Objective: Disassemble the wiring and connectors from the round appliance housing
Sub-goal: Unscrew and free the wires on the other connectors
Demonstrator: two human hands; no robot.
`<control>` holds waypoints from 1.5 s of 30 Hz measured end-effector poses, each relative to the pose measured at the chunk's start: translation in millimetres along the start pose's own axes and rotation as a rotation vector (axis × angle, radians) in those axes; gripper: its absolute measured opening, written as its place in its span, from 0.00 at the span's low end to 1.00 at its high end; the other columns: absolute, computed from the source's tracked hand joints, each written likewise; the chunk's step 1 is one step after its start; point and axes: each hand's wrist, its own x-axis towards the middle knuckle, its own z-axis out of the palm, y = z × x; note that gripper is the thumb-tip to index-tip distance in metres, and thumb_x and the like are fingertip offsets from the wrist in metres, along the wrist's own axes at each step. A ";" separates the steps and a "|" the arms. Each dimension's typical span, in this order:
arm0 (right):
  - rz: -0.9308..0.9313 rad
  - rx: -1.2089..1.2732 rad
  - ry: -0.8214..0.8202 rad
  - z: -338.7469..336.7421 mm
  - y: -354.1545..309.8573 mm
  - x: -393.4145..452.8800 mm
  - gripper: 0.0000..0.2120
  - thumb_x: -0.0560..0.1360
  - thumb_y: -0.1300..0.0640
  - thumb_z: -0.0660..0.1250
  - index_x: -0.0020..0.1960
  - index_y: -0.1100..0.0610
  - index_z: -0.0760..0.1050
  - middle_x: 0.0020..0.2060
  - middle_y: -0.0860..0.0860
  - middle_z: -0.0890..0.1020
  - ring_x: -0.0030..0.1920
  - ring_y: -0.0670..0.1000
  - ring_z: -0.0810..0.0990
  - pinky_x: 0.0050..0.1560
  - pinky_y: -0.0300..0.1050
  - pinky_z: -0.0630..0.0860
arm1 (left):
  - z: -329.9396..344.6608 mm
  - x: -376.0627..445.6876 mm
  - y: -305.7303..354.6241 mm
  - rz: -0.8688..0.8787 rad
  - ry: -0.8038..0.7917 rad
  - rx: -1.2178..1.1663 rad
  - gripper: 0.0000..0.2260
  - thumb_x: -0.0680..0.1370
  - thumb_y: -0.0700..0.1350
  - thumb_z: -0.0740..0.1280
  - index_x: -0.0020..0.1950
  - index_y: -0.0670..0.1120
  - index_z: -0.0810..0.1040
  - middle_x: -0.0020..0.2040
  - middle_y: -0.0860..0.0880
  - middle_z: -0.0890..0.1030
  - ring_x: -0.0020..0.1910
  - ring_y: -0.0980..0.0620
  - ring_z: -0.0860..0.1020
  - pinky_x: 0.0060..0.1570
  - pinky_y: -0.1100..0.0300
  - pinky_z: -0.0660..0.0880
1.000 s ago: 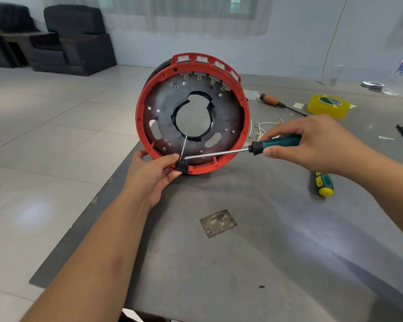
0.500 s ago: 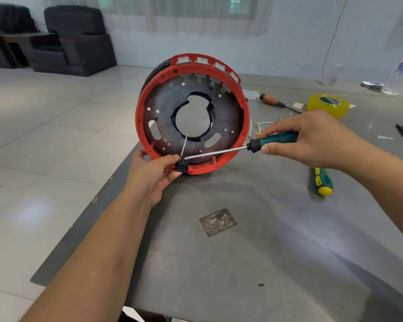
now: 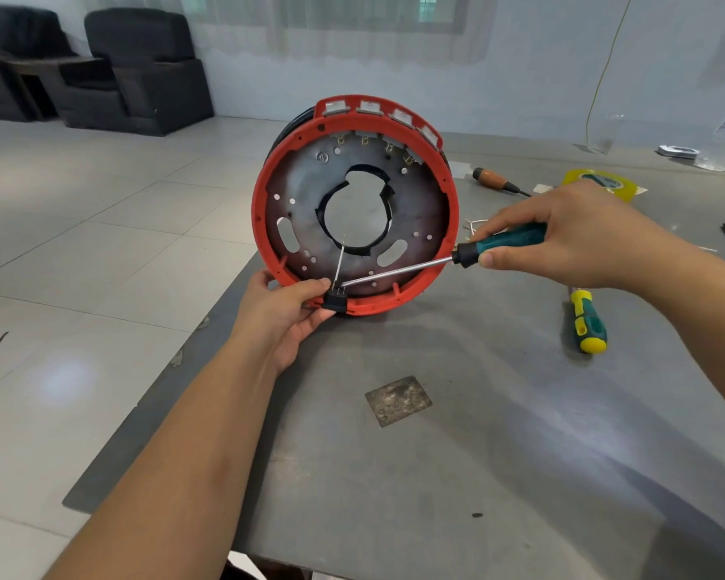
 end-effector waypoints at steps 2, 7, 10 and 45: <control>0.004 0.043 -0.010 -2.9 0.5 -0.5 0.07 0.69 0.35 0.70 0.47 0.28 0.79 0.35 0.37 0.81 0.41 0.24 0.72 0.35 0.41 0.66 | 0.2 -0.9 0.1 -0.001 -0.004 0.001 0.27 0.75 0.31 0.76 0.71 0.46 0.72 0.53 0.41 0.87 0.50 0.42 0.88 0.43 0.53 0.85; -0.014 0.043 -0.018 -3.3 1.0 -1.8 0.10 0.68 0.34 0.70 0.48 0.30 0.81 0.33 0.36 0.81 0.39 0.38 0.77 0.32 0.43 0.65 | 0.8 -2.9 0.9 0.005 -0.021 0.014 0.26 0.75 0.30 0.75 0.69 0.46 0.74 0.53 0.40 0.88 0.49 0.42 0.88 0.41 0.54 0.85; -0.021 0.034 -0.035 -4.5 1.7 -2.0 0.09 0.67 0.32 0.68 0.46 0.28 0.79 0.36 0.29 0.79 0.40 0.37 0.76 0.32 0.43 0.64 | 2.4 -3.9 0.8 0.008 -0.018 0.016 0.26 0.75 0.30 0.75 0.69 0.46 0.74 0.51 0.42 0.88 0.47 0.43 0.88 0.39 0.55 0.84; -0.045 0.046 -0.059 0.9 10.0 1.8 0.10 0.69 0.35 0.70 0.50 0.31 0.81 0.35 0.31 0.80 0.41 0.38 0.76 0.32 0.42 0.67 | 4.7 -4.5 -0.8 0.018 0.034 0.054 0.24 0.74 0.30 0.76 0.66 0.47 0.75 0.54 0.40 0.87 0.43 0.45 0.89 0.35 0.59 0.82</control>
